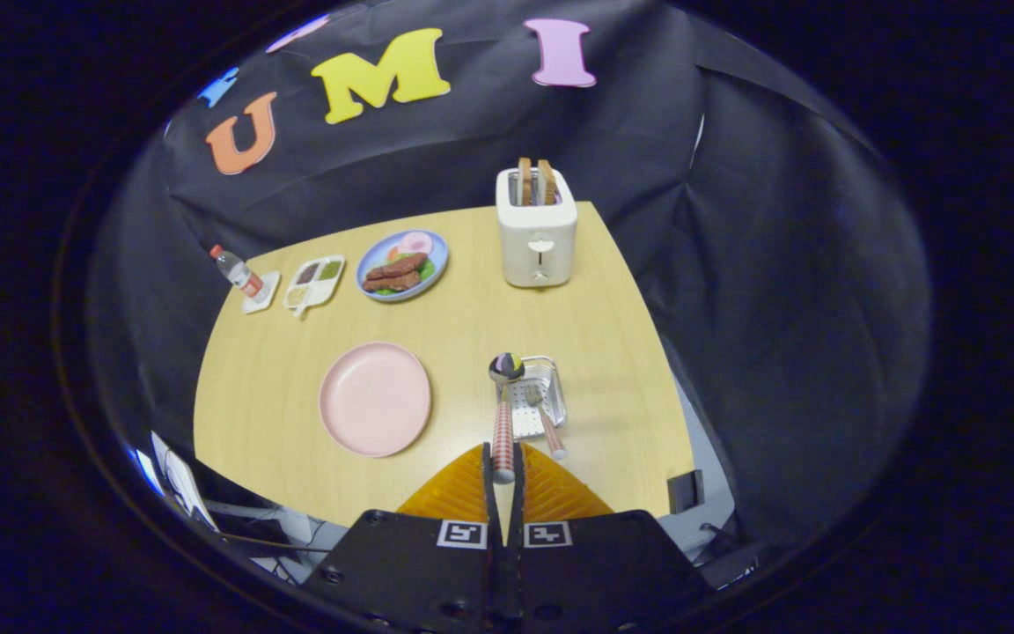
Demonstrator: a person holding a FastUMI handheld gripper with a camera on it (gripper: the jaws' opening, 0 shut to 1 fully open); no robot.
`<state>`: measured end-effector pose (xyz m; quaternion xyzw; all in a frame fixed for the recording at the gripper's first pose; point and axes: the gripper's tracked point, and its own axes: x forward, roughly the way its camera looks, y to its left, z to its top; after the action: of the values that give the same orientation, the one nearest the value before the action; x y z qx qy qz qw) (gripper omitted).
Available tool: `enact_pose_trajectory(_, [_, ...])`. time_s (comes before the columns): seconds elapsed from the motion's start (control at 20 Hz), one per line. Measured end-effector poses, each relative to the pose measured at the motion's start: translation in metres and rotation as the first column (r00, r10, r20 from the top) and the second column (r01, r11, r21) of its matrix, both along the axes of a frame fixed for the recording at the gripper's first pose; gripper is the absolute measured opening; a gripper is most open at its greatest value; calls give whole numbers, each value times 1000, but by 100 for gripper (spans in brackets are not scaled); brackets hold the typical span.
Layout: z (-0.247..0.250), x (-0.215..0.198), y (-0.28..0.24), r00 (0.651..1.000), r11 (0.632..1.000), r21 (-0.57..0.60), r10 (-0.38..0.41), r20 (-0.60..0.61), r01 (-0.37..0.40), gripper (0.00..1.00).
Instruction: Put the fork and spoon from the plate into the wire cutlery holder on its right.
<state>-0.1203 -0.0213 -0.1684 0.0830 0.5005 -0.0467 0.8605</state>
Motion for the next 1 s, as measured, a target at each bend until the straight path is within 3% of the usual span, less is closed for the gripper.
enact_pose_trajectory(0.45, [-24,11,-8,987,998,58,13,-161,-4,1])
enact_pose_trajectory(1.0, [-62,39,-3,967,997,82,30,-251,-10,0])
